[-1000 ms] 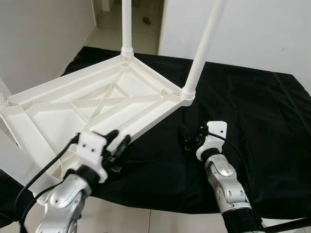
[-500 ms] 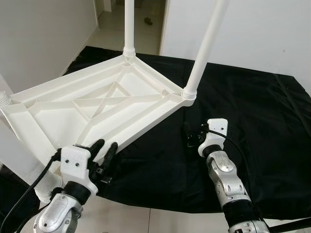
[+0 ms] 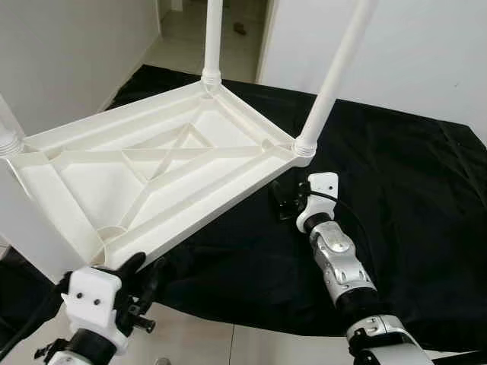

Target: Building children table

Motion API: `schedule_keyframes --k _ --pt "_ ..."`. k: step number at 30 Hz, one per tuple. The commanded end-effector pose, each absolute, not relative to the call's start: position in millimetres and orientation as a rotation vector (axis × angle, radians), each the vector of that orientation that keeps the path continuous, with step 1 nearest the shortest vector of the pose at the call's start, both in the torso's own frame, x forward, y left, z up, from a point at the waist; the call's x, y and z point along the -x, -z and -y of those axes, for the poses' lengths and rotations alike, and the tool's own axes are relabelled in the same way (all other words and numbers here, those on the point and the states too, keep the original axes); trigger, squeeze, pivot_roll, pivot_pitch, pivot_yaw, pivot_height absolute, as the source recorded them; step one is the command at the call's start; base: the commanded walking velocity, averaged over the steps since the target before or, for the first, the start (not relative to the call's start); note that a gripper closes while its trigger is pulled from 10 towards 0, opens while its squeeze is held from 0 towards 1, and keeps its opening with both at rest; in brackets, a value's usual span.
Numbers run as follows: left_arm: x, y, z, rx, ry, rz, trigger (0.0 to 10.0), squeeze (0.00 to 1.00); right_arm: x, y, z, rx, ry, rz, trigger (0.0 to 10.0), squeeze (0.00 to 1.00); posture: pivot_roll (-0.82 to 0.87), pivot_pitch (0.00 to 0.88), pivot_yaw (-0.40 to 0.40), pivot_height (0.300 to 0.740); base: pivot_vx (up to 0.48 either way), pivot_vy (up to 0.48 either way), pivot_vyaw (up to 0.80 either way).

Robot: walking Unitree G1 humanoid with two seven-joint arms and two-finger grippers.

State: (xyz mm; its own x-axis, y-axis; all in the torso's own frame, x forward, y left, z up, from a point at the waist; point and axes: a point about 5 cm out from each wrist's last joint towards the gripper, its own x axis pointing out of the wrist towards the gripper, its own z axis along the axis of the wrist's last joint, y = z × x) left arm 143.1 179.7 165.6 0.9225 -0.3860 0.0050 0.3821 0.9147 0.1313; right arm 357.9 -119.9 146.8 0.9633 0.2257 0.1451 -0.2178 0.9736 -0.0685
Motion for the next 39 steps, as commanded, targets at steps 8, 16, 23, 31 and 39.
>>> schedule_keyframes --k 8,16,23,31,39 --pt "-114 -156 -199 -0.282 0.718 -0.204 10.0 0.0 -362 -141 112 0.05 -0.245 0.155 10.0 0.0 0.37 0.129 -0.076 0.74 0.0 0.0 0.0" --pt "-102 -150 -223 -0.382 0.811 -0.373 10.0 0.0 -362 -139 111 0.038 -0.238 0.159 10.0 0.0 0.38 0.122 -0.061 0.74 0.0 0.0 0.0" --pt "-104 -152 -242 -0.475 0.806 -0.42 10.0 0.0 -363 -137 108 0.032 -0.237 0.161 10.0 0.0 0.39 0.114 -0.056 0.74 0.0 0.0 0.0" --pt "-121 -171 -288 -0.625 0.643 -0.4 10.0 0.0 -362 -134 105 0.023 -0.244 0.162 10.0 0.0 0.4 0.105 -0.061 0.74 0.0 0.0 0.0" --pt "-143 -185 -309 -0.657 0.385 -0.245 10.0 0.0 -362 -134 103 0.017 -0.247 0.166 10.0 0.0 0.39 0.102 -0.067 0.74 0.0 0.0 0.0"
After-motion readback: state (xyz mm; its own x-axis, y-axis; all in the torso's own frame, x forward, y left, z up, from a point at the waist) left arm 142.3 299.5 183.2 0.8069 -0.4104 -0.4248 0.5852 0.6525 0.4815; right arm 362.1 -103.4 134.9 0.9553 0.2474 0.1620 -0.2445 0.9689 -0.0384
